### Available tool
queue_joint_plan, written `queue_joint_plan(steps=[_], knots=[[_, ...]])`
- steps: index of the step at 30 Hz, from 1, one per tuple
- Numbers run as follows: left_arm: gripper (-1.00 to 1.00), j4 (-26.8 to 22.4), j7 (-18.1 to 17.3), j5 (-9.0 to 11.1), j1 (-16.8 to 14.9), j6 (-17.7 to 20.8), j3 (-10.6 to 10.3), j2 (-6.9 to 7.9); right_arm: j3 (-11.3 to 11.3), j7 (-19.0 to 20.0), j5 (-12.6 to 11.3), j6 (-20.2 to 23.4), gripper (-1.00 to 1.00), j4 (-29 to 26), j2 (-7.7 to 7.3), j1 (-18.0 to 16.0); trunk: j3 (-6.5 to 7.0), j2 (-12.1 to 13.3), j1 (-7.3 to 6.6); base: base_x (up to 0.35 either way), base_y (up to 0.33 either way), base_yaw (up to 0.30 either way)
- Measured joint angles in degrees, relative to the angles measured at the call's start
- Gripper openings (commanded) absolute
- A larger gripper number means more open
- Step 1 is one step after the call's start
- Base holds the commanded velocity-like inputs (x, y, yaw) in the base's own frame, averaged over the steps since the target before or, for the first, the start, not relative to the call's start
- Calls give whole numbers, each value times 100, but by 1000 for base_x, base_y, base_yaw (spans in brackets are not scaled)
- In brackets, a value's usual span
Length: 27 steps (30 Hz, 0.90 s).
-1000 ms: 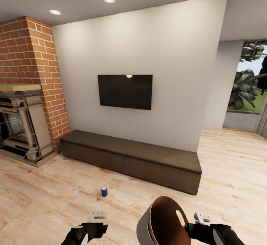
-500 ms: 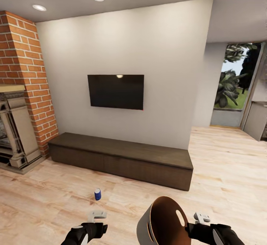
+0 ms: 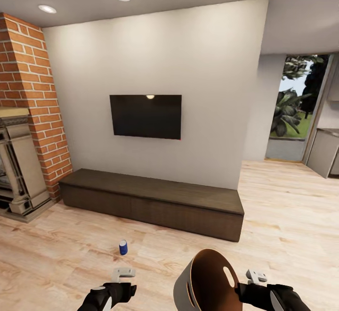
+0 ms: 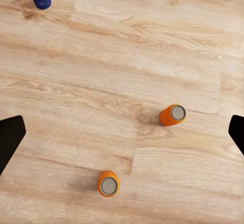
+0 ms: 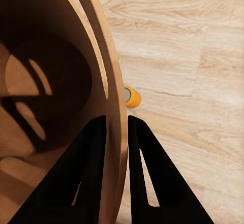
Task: Put the three can of soda from the living room inside the tash can in the kitchen.
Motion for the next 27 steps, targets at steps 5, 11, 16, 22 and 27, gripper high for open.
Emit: queue_joint_plan(steps=[5,11,16,22,27], knots=[[100,0,0,0,0,0,0,0,1,0,19,0,-100,0,8,2,0,0,0,52,189,-1],[100,0,0,0,0,0,0,0,13,0,52,-3,-100,0,20,3,0,0,0,112,265,0],[100,0,0,0,0,-1,0,0,18,-2,56,-168,-100,5,22,3,0,0,0,161,220,0],[100,0,0,-5,0,-6,0,0,11,0,27,-319,-100,15,10,2,0,0,0,107,118,0],[100,0,0,-8,0,-14,0,0,10,-1,41,-350,-100,54,-6,3,0,0,0,22,24,0]])
